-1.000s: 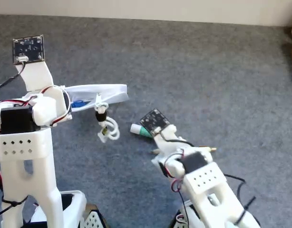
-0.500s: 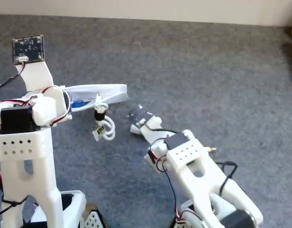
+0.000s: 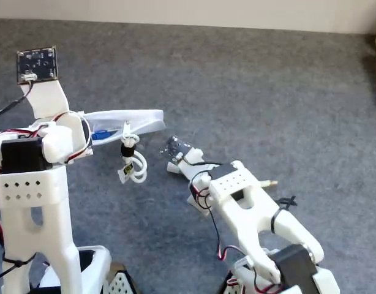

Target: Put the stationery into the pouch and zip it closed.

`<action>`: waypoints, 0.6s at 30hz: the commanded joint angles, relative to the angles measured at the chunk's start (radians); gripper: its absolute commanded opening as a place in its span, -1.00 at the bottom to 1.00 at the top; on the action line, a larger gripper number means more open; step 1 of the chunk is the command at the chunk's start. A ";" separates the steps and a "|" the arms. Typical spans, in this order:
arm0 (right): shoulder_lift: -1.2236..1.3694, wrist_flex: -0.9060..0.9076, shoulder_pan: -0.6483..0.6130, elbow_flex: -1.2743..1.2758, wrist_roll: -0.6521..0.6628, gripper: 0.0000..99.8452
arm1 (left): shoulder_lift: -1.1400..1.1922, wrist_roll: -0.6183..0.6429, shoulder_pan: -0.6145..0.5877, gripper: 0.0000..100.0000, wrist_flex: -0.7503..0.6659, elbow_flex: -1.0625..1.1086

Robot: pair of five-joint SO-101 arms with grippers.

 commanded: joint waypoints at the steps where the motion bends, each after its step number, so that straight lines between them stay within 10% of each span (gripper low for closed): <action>1: 0.019 -0.012 0.041 -0.036 0.014 -0.65 | -0.005 0.006 -0.013 -0.97 -0.003 -0.008; 18: 0.024 -0.010 0.143 -0.035 0.141 -0.99 | -0.005 0.006 -0.013 -0.97 -0.003 -0.008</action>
